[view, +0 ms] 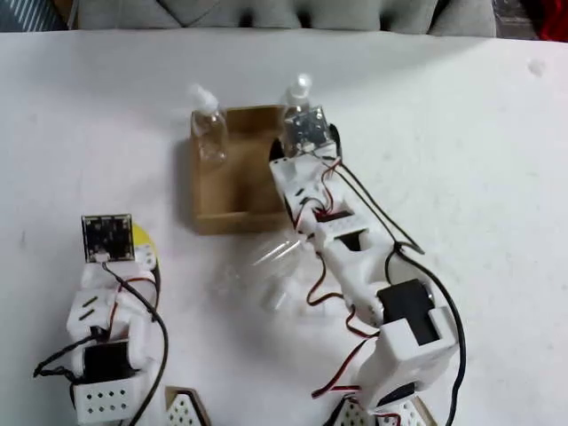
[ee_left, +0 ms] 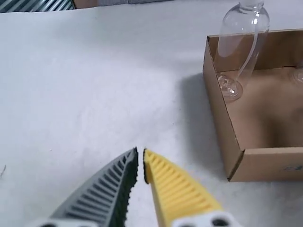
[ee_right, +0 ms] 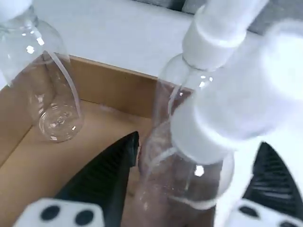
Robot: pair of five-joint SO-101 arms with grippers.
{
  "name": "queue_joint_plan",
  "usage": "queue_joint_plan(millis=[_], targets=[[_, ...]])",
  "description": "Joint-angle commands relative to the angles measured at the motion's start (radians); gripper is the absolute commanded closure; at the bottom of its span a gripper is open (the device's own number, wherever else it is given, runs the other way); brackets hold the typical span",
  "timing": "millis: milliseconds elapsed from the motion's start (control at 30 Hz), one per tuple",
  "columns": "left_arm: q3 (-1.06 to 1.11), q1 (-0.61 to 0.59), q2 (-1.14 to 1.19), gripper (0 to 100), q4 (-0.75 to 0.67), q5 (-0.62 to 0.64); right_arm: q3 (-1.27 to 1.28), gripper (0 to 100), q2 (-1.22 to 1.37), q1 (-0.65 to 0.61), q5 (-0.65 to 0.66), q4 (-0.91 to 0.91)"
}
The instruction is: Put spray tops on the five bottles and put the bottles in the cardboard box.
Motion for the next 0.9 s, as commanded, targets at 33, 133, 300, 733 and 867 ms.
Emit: queue_joint_plan(millis=[33,133,300,733,867], targets=[[0.0,0.013,-0.008,97,0.003,-0.012,-0.006,63.9,-0.015,-0.01,0.011,-0.005],[0.0,0.013,-0.008,97,0.003,-0.014,-0.006,63.9,-0.016,-0.01,0.011,-0.007],[0.0,0.013,-0.008,97,0.002,-0.014,0.02,63.9,-0.091,-0.01,0.005,-0.004],[0.0,0.012,-0.008,97,0.0,-0.014,0.173,63.9,-0.519,-0.054,0.005,0.257],[0.0,0.012,-0.008,97,0.003,-0.014,0.172,63.9,-0.67,-0.081,0.006,0.456]])
